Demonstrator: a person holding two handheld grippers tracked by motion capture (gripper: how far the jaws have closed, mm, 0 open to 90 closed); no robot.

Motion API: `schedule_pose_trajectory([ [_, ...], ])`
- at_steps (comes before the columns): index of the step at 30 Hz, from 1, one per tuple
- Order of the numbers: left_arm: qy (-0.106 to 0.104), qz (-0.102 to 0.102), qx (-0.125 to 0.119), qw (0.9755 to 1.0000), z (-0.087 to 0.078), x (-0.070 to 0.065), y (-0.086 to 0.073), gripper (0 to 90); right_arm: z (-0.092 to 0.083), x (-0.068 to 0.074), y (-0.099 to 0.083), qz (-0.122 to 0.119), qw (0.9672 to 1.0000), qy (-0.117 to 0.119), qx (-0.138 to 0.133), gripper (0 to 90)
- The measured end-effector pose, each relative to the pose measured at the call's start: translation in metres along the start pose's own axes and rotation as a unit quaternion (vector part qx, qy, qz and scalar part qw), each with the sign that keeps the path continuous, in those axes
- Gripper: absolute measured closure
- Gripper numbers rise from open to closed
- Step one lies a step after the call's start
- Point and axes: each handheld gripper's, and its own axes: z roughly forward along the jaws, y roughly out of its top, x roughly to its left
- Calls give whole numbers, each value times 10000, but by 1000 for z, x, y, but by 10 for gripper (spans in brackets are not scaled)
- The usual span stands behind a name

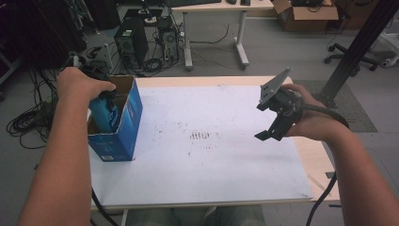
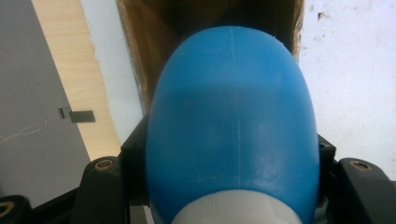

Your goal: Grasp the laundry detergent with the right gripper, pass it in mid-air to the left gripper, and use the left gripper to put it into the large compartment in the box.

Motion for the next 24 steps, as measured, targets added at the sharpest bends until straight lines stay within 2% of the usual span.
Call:
schedule_pose_trajectory([
  [8, 20, 46, -61, 10000, 16, -1, 1, 388, 2, 1, -1, 12, 10000, 13, -25, 18],
  [24, 34, 24, 0, 10000, 47, -1, 3, 388, 5, 1, -1, 16, 10000, 37, -4, 20],
])
